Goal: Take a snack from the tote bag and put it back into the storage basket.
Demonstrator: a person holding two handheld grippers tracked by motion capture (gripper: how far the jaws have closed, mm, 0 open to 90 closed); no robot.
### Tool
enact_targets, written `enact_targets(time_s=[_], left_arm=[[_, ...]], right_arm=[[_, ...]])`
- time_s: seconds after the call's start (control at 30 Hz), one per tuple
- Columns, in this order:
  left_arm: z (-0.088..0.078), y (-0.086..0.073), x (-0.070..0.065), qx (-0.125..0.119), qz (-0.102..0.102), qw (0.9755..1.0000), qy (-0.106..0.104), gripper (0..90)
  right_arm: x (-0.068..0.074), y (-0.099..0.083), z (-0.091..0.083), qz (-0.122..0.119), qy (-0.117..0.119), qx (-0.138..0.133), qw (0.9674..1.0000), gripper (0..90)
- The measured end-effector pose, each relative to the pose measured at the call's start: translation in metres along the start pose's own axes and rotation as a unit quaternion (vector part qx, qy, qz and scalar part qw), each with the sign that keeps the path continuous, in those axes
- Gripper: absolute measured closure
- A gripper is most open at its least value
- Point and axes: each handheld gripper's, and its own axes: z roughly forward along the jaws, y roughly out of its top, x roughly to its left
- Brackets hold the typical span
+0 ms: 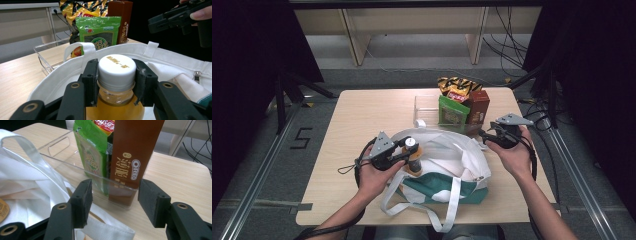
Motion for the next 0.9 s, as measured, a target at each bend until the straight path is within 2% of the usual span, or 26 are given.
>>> enact_targets(time_s=[0.37, 0.43, 0.53, 0.63, 0.7, 0.77, 0.83, 0.9], left_arm=[[-0.0001, -0.0003, -0.0008, -0.001, 0.008, 1.0000, 0.001, 58.7], [-0.0002, -0.0007, -0.0010, -0.001, 0.009, 1.0000, 0.000, 58.5], [0.0002, -0.0004, -0.0016, 0.002, 0.011, 0.9999, -0.003, 57.0], [0.0002, -0.0015, -0.0041, 0.017, 0.017, 0.9997, -0.002, 38.9], [-0.0003, -0.0025, -0.0058, 0.024, 0.031, 0.9992, 0.000, 27.1], [-0.0005, -0.0036, -0.0065, 0.029, 0.035, 0.9990, 0.005, 17.9], [-0.0008, -0.0050, -0.0051, 0.032, 0.036, 0.9988, 0.005, 14.6], [0.0001, -0.0080, -0.0028, 0.033, 0.029, 0.9990, 0.001, 13.4]], right_arm=[[0.0008, 0.0004, -0.0009, 0.003, -0.003, -0.001, 1.0000, 45.6], [-0.0001, 0.0003, -0.0004, -0.003, -0.007, -0.010, 0.9999, 45.6], [-0.0005, 0.0001, -0.0003, -0.003, -0.002, -0.007, 1.0000, 45.5], [-0.0002, 0.0002, -0.0006, -0.003, -0.006, -0.005, 1.0000, 45.0], [0.0025, 0.0000, -0.0013, 0.009, -0.005, -0.003, 0.9999, 44.9], [0.0040, 0.0004, -0.0017, 0.017, -0.004, 0.002, 0.9998, 44.6], [0.0028, 0.0002, -0.0006, 0.007, -0.007, -0.004, 0.9999, 44.3], [0.0030, 0.0001, -0.0009, 0.009, -0.007, -0.002, 0.9999, 44.3]])
